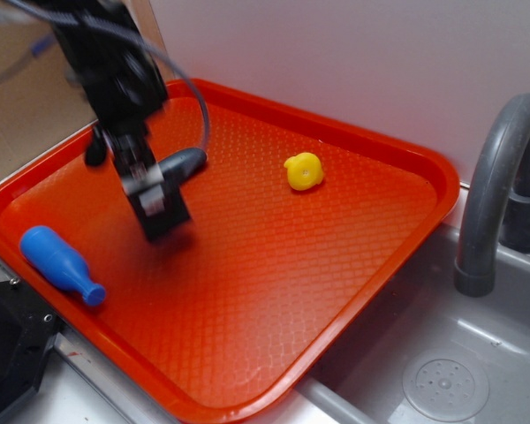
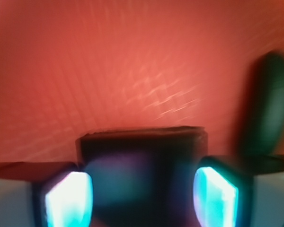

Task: Grab the black box.

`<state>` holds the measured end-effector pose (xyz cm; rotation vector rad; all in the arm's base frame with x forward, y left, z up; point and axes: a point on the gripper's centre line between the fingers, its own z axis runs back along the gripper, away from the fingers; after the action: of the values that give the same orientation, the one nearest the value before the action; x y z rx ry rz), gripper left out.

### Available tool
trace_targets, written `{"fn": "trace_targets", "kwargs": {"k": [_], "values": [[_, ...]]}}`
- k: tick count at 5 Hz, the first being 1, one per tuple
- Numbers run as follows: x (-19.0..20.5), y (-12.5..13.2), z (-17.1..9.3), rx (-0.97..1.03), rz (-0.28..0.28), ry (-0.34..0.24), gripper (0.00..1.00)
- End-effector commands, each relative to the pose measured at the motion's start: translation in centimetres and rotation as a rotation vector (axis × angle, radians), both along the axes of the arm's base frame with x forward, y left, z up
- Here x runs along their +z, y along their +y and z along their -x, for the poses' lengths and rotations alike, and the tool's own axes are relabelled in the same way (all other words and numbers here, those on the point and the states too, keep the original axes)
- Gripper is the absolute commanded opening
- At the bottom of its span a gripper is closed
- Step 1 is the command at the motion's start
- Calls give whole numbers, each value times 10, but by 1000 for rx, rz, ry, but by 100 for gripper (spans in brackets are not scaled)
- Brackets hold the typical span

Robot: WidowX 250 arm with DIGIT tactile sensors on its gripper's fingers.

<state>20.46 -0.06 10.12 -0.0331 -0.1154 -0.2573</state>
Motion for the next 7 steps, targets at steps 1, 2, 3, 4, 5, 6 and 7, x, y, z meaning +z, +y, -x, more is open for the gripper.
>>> {"fn": "trace_targets", "kwargs": {"k": [1,2,3,4,5,6,7], "values": [[66,29,2,81,49,-66,100],[57,22,3,68,31,-43,100],[44,14,2,22,66,-18,100],[14,-2,2,-11,58,21,100],[-15,-23,6,-43,28,53,100],[-45,-39,7,-72,26,40,100],[-66,-41,-2,-73,-3,62,100]]}}
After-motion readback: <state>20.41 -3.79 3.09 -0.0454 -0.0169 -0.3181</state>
